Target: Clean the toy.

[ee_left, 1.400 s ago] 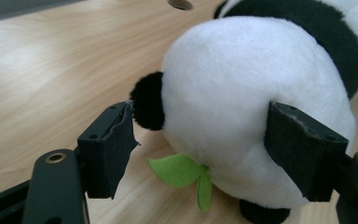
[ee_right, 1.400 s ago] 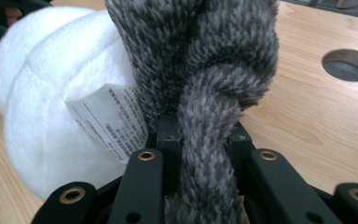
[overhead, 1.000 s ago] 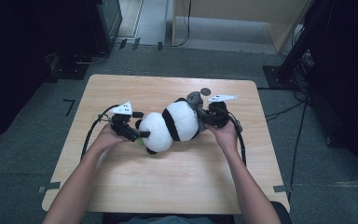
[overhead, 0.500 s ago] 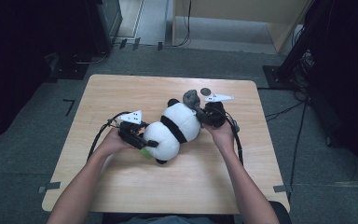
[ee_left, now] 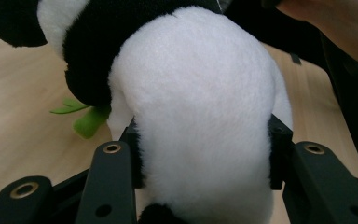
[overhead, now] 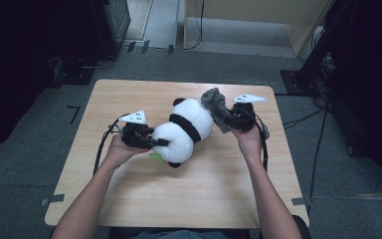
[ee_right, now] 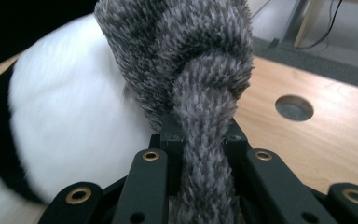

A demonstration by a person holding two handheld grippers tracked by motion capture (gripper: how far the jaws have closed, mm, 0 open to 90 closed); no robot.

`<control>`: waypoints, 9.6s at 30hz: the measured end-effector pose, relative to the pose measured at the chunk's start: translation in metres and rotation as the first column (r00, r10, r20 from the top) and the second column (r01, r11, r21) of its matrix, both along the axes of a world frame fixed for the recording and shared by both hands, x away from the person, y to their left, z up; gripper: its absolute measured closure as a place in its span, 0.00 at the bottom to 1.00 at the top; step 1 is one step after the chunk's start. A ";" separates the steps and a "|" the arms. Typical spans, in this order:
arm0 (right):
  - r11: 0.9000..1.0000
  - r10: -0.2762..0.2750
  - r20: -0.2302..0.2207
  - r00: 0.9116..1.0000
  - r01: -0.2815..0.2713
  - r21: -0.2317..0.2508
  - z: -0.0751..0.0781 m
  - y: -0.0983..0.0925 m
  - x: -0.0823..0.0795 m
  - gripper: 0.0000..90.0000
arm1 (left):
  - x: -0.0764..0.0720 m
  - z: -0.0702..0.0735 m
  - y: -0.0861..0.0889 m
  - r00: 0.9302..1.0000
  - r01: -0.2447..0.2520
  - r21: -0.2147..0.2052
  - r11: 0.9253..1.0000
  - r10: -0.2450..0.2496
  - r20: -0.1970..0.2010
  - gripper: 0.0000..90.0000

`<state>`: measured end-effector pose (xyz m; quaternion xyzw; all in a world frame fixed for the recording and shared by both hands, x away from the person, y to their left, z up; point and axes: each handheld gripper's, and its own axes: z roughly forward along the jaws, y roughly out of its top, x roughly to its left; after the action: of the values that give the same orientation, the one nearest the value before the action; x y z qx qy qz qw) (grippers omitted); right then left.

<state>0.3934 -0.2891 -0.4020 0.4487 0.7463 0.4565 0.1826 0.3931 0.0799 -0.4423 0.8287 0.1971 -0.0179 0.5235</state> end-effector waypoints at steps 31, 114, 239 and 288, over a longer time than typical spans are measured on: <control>0.941 0.332 -0.063 0.941 -0.326 0.089 0.002 0.097 -0.049 0.85 | -0.010 0.003 -0.012 0.929 -0.362 -0.059 0.930 0.355 -0.110 0.55; 0.995 0.103 -0.151 0.983 -0.104 0.001 -0.027 0.034 -0.017 0.85 | -0.006 0.001 0.018 0.864 -0.479 -0.101 0.872 0.448 -0.229 0.53; 0.996 -0.089 -0.189 0.978 0.089 -0.007 -0.074 -0.033 -0.001 0.80 | 0.019 -0.026 0.095 0.803 -0.590 0.034 0.807 0.590 -0.082 0.48; 0.992 -0.123 -0.193 0.973 0.125 -0.001 -0.078 -0.036 0.003 0.42 | 0.022 -0.019 0.093 0.817 -0.565 0.150 0.811 0.576 -0.036 0.02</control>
<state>0.3960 -0.3251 -0.4799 0.5374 0.7285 0.4028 0.1349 0.4154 0.1733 -0.4613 0.7629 0.4580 0.1201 0.4402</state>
